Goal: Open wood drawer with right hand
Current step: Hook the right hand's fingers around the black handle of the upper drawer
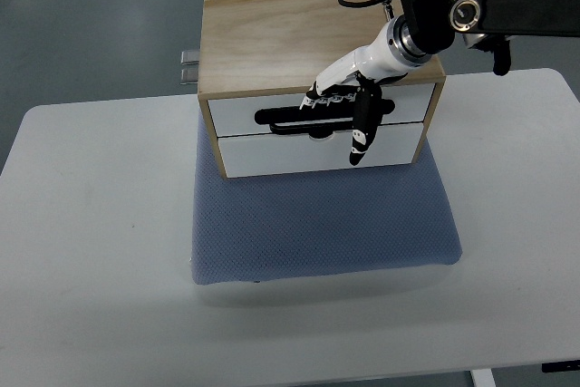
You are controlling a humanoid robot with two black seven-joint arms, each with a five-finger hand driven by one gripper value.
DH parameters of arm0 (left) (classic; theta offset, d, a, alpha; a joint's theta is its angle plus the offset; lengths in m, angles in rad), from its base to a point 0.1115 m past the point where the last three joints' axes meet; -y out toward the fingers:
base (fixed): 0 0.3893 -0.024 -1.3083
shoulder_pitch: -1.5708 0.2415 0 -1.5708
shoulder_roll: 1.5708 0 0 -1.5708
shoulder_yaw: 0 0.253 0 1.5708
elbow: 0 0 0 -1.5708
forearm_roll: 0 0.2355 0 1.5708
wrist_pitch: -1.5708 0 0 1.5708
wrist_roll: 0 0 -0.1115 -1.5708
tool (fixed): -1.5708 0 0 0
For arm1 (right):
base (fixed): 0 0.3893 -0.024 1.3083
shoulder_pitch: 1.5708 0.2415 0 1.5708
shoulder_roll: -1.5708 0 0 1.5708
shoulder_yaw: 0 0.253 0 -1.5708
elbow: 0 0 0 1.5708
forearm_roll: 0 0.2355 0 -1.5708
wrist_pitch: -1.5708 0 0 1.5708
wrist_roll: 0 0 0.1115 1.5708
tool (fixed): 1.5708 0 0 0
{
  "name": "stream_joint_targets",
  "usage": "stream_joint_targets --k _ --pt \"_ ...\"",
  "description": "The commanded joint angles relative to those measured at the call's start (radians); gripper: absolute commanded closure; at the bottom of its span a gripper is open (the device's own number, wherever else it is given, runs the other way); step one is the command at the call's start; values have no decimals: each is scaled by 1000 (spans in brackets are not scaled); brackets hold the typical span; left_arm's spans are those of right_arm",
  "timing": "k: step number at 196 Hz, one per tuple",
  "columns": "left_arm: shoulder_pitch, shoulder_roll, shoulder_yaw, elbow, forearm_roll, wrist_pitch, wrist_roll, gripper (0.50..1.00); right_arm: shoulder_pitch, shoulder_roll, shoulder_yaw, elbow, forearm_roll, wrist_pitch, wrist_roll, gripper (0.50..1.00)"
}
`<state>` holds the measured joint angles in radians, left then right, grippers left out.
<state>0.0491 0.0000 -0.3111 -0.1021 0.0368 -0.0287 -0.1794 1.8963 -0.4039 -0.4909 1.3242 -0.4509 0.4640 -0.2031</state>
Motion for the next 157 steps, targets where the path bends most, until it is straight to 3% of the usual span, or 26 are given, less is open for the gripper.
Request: stream_joint_targets --k 1,157 --pt "0 0 0 1 0 1 0 500 -16 5 0 -8 0 -16 2 560" --pt "0 0 1 1 0 1 0 500 -72 1 11 -30 -2 -45 8 560"
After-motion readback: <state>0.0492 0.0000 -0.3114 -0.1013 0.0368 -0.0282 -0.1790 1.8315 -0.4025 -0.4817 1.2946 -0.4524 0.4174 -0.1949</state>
